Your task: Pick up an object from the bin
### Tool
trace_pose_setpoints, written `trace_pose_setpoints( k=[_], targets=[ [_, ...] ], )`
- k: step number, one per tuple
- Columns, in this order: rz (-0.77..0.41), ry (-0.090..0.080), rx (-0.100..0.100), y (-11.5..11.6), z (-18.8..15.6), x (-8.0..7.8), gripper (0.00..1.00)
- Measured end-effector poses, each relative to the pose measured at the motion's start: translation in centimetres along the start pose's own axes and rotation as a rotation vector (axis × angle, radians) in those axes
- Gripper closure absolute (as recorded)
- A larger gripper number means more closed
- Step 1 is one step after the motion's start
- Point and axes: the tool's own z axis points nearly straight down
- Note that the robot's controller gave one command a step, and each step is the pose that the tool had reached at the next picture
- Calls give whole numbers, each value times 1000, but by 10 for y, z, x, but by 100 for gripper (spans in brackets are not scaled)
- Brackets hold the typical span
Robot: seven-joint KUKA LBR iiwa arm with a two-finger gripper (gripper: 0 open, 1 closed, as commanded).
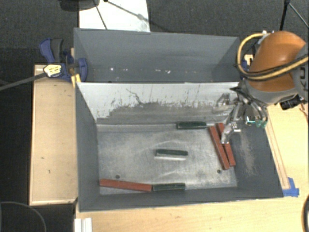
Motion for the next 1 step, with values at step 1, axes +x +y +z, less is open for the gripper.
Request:
trace_pose_setpoints(
  k=[1],
  targets=[
    [-2,-8,1,0,-5,-2,0]
  ],
)
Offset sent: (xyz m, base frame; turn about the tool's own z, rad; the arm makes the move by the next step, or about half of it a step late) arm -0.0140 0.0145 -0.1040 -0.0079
